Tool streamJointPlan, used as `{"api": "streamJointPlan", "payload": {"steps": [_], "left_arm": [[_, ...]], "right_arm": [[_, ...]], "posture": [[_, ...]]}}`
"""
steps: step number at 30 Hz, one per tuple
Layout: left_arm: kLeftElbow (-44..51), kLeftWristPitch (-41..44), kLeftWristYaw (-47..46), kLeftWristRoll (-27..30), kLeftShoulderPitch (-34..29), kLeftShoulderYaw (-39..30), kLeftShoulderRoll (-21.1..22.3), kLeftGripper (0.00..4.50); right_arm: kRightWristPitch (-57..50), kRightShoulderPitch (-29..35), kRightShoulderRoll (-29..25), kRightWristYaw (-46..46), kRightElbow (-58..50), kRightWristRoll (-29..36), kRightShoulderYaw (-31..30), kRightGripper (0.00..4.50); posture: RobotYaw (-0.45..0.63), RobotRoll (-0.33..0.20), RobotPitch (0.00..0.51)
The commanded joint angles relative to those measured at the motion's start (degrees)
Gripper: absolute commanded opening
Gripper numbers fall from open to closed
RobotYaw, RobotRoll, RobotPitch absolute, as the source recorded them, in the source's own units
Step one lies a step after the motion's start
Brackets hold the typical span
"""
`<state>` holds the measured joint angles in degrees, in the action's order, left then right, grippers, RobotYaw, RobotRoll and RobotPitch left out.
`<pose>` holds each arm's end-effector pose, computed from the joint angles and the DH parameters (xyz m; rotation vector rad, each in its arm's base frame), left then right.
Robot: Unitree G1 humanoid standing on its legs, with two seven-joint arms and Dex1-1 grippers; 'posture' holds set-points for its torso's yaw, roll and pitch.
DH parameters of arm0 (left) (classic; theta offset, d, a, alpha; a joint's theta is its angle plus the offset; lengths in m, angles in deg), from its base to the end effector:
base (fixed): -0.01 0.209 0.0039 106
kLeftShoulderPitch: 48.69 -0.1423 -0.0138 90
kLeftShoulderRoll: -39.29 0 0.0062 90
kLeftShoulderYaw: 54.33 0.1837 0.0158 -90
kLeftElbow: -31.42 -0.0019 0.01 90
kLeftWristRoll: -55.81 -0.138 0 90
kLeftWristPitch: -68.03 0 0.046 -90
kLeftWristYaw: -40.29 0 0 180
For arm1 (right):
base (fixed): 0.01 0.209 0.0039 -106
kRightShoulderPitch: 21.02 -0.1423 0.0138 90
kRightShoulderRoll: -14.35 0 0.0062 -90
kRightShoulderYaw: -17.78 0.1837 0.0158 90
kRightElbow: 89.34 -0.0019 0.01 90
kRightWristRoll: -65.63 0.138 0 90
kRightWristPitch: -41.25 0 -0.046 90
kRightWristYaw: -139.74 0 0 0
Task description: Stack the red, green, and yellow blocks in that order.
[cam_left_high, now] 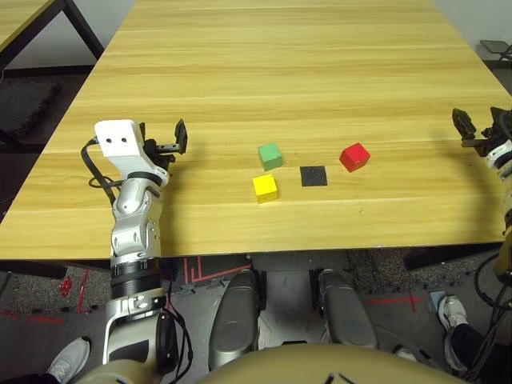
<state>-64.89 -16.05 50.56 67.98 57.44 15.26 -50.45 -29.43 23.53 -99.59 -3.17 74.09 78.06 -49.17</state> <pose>0.2453 0.2578 0.1044 -0.0011 -0.1482 0.1187 0.2796 -0.3600 0.1240 -0.0593 -0.0675 0.0069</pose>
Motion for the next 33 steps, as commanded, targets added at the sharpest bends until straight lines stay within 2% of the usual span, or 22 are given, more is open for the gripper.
{"api": "streamJointPlan", "payload": {"steps": [1,4,8,15,18,21,25,29,33], "left_arm": [[-0.8,-0.3,-0.5,0.3,-0.3,0.2,0.0,4.48],[0.0,0.6,-0.4,0.6,-0.4,1.0,-0.6,4.48],[4.5,5.6,2.9,3.0,1.0,1.9,1.8,4.48],[18.1,30.2,15.1,15.8,5.0,5.8,13.7,4.48],[21.4,37.1,21.3,19.7,7.0,9.2,18.8,4.48],[23.3,40.6,25.5,22.0,9.6,13.1,20.9,4.48],[24.6,43.0,30.2,22.3,11.7,18.8,22.4,4.48],[26.3,47.2,30.7,23.4,11.9,21.8,22.0,4.48],[29.5,48.3,33.7,20.5,11.2,28.6,25.5,4.48]], "right_arm": [[0.0,-0.2,-0.2,-0.1,-0.1,-0.4,-0.2,4.50],[0.1,-0.5,-0.4,0.8,-0.3,-1.3,-1.2,4.50],[-2.4,-3.1,-2.0,8.5,-1.5,-3.2,-4.6,4.50],[-7.4,-10.3,-5.5,30.8,-3.4,-10.1,-15.8,4.50],[-8.2,-13.2,-5.5,42.4,-4.3,-13.6,-21.5,4.50],[-7.1,-16.3,-4.8,50.1,-4.3,-16.5,-26.0,4.50],[-1.2,-19.9,-3.1,55.1,-3.0,-19.7,-33.7,4.50],[3.1,-22.6,-0.8,55.4,-1.1,-21.6,-39.6,4.50],[6.8,-25.4,3.0,55.4,0.8,-24.6,-43.6,4.50]], "posture": [[0.23,-0.109,0.124],[0.22,-0.104,0.129],[0.21,-0.110,0.153],[0.24,-0.122,0.140],[0.24,-0.137,0.137],[0.25,-0.151,0.135],[0.29,-0.163,0.131],[0.33,-0.175,0.131],[0.36,-0.179,0.131]]}}
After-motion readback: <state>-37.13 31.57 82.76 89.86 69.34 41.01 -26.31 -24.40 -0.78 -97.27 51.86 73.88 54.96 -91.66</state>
